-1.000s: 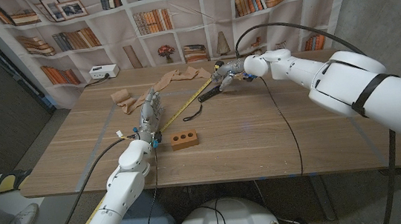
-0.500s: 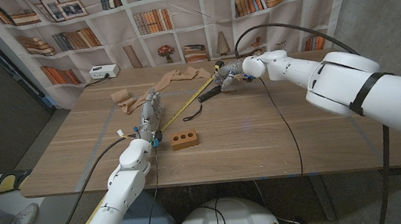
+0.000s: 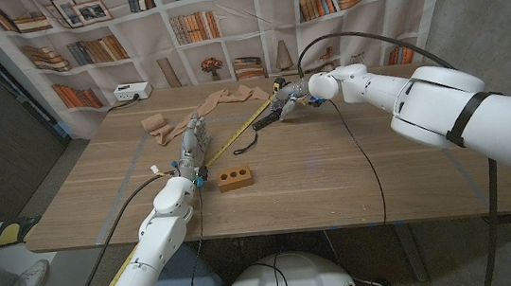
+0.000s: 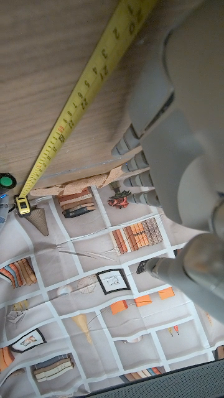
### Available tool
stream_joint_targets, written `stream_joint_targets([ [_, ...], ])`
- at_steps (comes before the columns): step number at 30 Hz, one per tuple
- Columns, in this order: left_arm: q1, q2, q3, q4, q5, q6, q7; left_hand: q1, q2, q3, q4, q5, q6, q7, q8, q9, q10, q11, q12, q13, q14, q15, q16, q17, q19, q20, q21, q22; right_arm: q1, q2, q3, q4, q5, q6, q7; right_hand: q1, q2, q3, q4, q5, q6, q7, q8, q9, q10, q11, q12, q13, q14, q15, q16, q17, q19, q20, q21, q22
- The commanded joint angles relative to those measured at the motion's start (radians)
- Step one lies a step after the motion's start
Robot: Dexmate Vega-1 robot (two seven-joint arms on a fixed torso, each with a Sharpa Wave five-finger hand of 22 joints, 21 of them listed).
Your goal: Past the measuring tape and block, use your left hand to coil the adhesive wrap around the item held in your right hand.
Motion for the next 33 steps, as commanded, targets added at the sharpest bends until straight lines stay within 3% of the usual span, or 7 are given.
stream_joint_targets([
  [1, 0.014, -0.002, -0.005, -0.008, -0.002, -0.008, 0.005, 0.002, 0.008, -0.001, -0.001, 0.003, -0.004, -0.003, 0.006, 0.003, 0.010, 0.000, 0.005, 0.001, -0.005, 0.003, 0.008, 0.006, 0.004, -0.003, 0.009, 0.002, -0.007, 0.006, 0.013, -0.001, -0.006, 0.012, 0.001, 0.003, 0.002, 0.000, 0.007, -0.003, 0.017, -0.001, 0.007, 0.001, 0.018, -0.003, 0.009, 0.004, 0.013, -0.157, 0.010, 0.006, 0.010, -0.007, 0.006, 0.003],
  [11, 0.016, -0.002, -0.006, -0.005, -0.005, -0.010, 0.004, 0.002, 0.008, -0.001, -0.001, 0.003, -0.005, -0.004, 0.006, 0.003, 0.012, 0.001, 0.006, 0.001, -0.006, 0.002, 0.008, 0.006, 0.004, -0.002, 0.009, 0.002, -0.010, 0.013, 0.004, 0.001, -0.015, -0.012, -0.019, 0.002, 0.023, -0.006, 0.015, -0.003, 0.068, -0.025, 0.020, 0.003, 0.056, -0.021, 0.026, 0.012, 0.039, -0.177, 0.032, 0.022, 0.021, -0.021, 0.008, 0.004],
  [24, 0.016, -0.003, -0.003, -0.006, -0.004, -0.009, 0.004, 0.001, 0.008, -0.002, -0.001, 0.003, -0.004, -0.004, 0.006, 0.003, 0.011, 0.001, 0.006, 0.001, -0.006, 0.003, 0.008, 0.006, 0.003, -0.002, 0.009, 0.002, -0.013, 0.004, -0.003, -0.001, -0.020, -0.007, -0.026, 0.051, 0.049, 0.004, -0.001, 0.004, 0.099, -0.044, 0.022, 0.004, 0.089, -0.039, 0.040, 0.021, 0.077, -0.187, 0.058, 0.041, 0.063, -0.018, 0.022, 0.006],
  [29, 0.019, -0.005, 0.000, -0.009, -0.002, -0.009, 0.007, 0.001, 0.009, -0.002, -0.002, 0.003, -0.005, -0.004, 0.006, 0.003, 0.011, 0.000, 0.005, 0.001, -0.006, 0.003, 0.008, 0.006, 0.003, -0.002, 0.009, 0.002, -0.015, -0.001, 0.004, -0.002, -0.022, 0.005, -0.019, 0.081, 0.057, 0.000, -0.001, 0.006, 0.185, -0.078, 0.045, 0.005, 0.155, -0.050, 0.065, 0.029, 0.138, -0.192, 0.098, 0.068, 0.090, -0.027, 0.030, 0.008],
  [33, 0.022, -0.006, 0.001, -0.013, 0.000, -0.009, 0.010, 0.001, 0.009, -0.002, -0.002, 0.003, -0.004, -0.004, 0.007, 0.003, 0.009, 0.002, 0.005, 0.001, -0.005, 0.002, 0.008, 0.006, 0.003, -0.002, 0.009, 0.002, -0.018, -0.005, 0.011, -0.003, -0.026, 0.015, -0.018, 0.092, 0.056, -0.001, -0.003, 0.006, 0.201, -0.083, 0.048, 0.005, 0.171, -0.049, 0.071, 0.030, 0.151, -0.193, 0.107, 0.075, 0.098, -0.030, 0.032, 0.009],
])
